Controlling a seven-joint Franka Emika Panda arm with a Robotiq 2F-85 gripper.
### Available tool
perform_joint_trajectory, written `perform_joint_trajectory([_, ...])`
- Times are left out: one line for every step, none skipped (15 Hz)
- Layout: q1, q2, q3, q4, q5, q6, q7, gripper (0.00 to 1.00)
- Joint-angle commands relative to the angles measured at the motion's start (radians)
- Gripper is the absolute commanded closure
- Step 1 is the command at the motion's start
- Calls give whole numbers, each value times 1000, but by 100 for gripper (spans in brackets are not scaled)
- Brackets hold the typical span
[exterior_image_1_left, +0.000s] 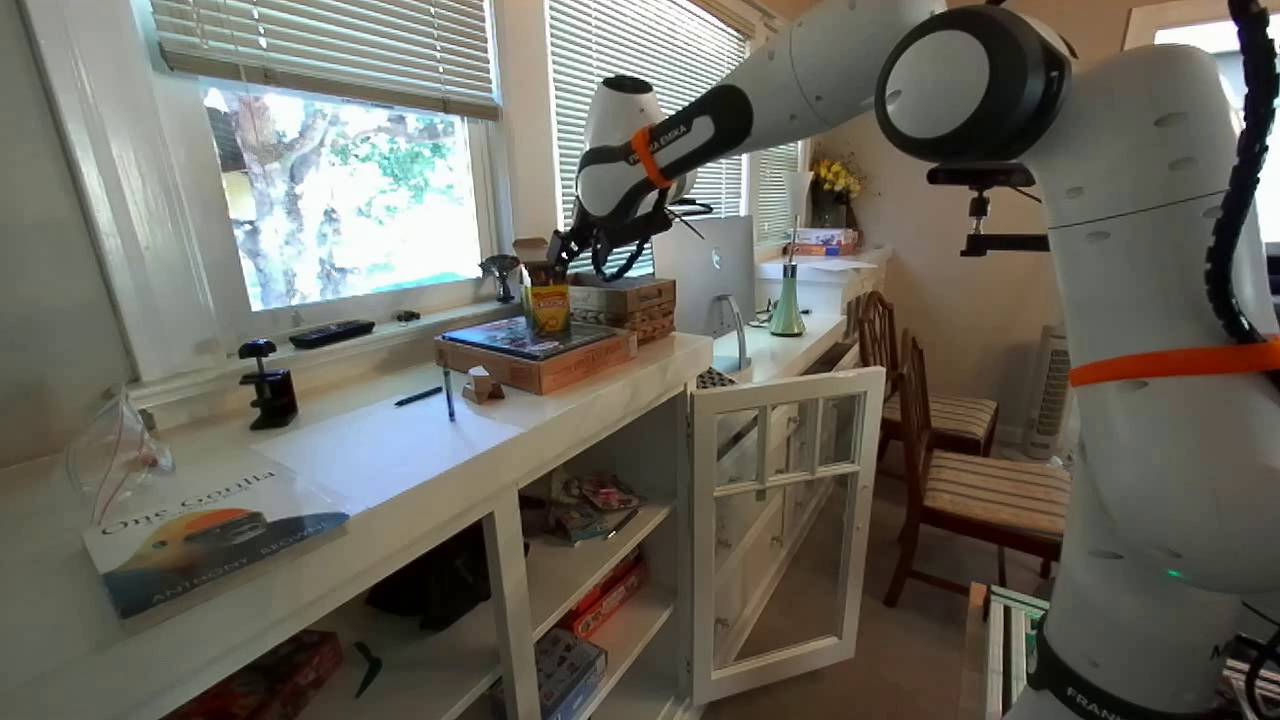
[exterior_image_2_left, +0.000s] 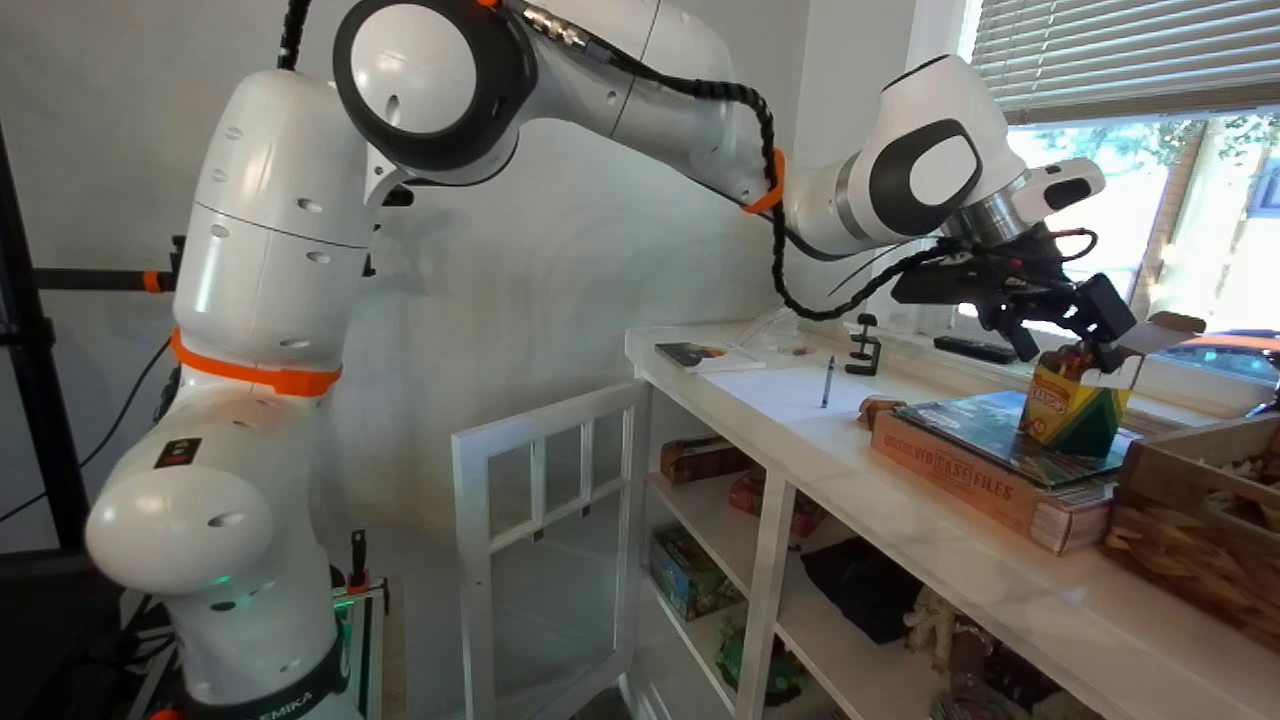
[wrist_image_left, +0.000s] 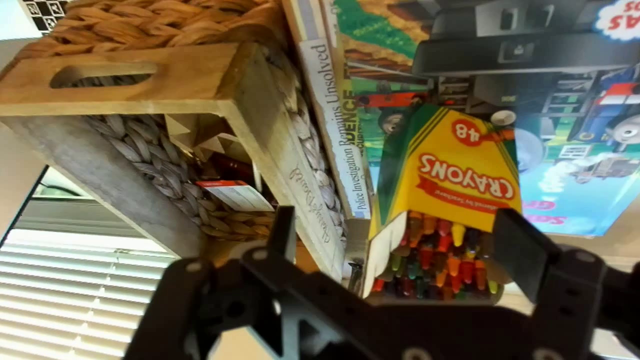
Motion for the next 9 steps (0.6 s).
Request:
perform_joint_trajectory([-44,10,19,30,13,-54,-13,0])
perform_joint_trajectory([-49,15,15,35,10,-53,3,0])
perform_joint_trajectory([-54,18,12,37,7,-47,17,0])
perform_joint_trajectory([-60,24,9,40,10,-31,32,0])
perform_joint_trajectory([-66,26,11,43,17,-28,38,0])
perform_joint_trajectory([-69,30,10,46,19,-23,52,0])
perform_joint_trajectory([-71,33,10,46,22,-16,68,0])
perform_joint_trajectory([-75,36,12,48,34,-12,81,0])
perform_joint_trajectory([-79,38,16,49,47,-8,89,0])
